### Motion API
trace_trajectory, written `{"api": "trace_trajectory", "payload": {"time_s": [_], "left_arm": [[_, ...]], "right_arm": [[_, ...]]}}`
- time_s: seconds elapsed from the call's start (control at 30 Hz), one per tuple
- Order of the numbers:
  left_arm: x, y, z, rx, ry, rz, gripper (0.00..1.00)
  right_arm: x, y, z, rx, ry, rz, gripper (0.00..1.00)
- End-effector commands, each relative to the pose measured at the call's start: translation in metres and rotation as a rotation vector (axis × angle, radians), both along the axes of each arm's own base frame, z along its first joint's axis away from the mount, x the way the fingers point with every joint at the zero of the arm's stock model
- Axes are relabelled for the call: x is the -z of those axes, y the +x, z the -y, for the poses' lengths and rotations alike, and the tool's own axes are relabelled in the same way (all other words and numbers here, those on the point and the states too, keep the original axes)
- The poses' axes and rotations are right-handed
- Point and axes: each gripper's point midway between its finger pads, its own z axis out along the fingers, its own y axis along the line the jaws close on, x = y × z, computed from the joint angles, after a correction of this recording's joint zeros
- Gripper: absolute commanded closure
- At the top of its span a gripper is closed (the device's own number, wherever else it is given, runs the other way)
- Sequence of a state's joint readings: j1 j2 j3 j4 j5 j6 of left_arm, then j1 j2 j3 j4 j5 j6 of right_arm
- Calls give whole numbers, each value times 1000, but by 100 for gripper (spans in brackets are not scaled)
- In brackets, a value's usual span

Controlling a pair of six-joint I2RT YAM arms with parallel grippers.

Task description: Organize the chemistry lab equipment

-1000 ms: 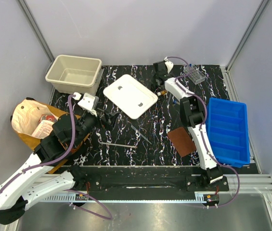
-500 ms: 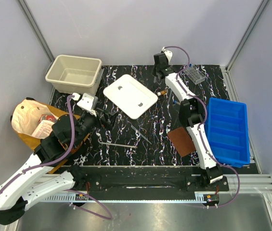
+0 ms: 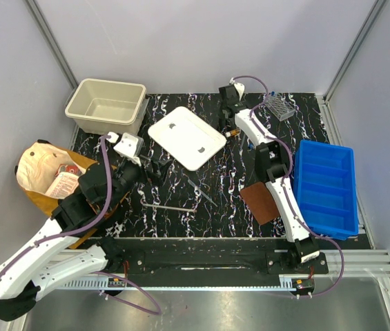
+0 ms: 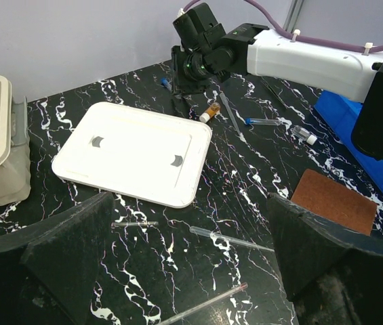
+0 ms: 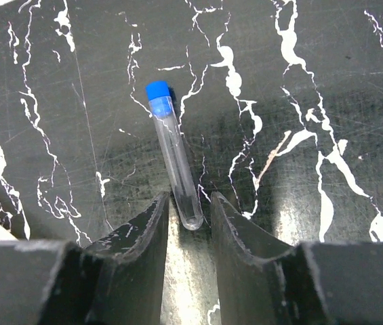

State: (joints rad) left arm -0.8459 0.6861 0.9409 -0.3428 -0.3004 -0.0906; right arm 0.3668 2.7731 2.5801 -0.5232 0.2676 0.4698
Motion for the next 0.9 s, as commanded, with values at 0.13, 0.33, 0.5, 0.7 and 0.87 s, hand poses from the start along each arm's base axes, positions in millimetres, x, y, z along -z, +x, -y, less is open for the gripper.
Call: {"api": "trace_trajectory", "payload": {"time_s": [0.13,0.33,0.5,0.7,0.87], "left_arm": [[-9,5,4,-8,-35,22,1],[-3,8,7,-10,-30,8,1],[10,21,6,-91,-14,-74,2],[-5,26,23,-54,-44,-161,6],[-40,30,30,10,-218,-240,9]], "right_arm": [[8,-24,-2,-32,-34,-109,78],[-29,-9,-15,-128,-14,9,90],[-131,12,-26,-207,9,265,95],[-211,-26,-27,-290,60,362,95],[-249,-100,-25,-347,248,488,97]]}}
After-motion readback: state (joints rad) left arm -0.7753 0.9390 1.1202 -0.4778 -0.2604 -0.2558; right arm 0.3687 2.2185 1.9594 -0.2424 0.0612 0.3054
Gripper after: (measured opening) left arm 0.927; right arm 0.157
